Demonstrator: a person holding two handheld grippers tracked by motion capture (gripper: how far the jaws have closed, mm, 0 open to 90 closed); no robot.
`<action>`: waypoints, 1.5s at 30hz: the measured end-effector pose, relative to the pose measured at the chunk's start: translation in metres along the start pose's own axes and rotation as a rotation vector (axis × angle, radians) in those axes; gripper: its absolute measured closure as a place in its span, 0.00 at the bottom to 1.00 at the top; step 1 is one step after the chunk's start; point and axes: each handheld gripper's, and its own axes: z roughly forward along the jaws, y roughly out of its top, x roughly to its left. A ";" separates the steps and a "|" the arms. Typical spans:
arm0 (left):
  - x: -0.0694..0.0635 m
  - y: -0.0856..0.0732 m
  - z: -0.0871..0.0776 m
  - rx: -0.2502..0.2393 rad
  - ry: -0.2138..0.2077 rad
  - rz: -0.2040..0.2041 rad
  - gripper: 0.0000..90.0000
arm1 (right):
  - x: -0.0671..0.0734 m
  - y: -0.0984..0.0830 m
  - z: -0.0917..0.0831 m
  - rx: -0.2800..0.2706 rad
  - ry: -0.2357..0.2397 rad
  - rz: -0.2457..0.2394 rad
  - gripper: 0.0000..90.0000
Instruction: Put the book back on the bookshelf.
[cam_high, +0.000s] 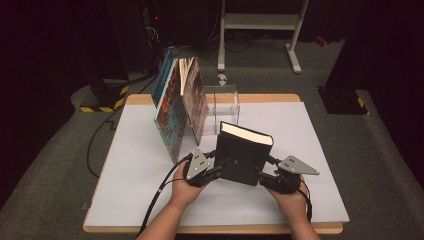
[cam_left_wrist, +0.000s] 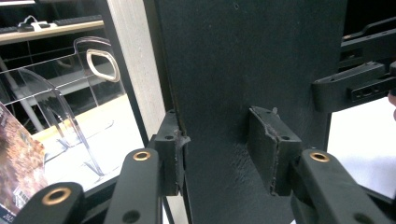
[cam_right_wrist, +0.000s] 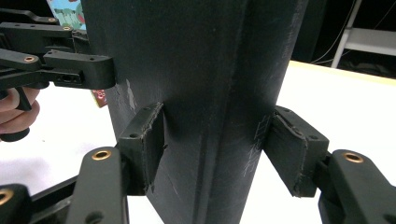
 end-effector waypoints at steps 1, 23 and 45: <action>0.000 -0.001 -0.001 -0.001 -0.002 0.001 0.64 | 0.001 0.000 0.000 0.002 -0.004 -0.006 0.43; 0.007 -0.007 -0.023 -0.009 0.040 -0.011 0.58 | 0.003 -0.006 -0.004 -0.022 0.065 0.034 0.39; 0.058 -0.011 -0.091 0.041 0.221 -0.067 0.44 | 0.006 -0.010 0.001 -0.017 0.090 -0.002 0.35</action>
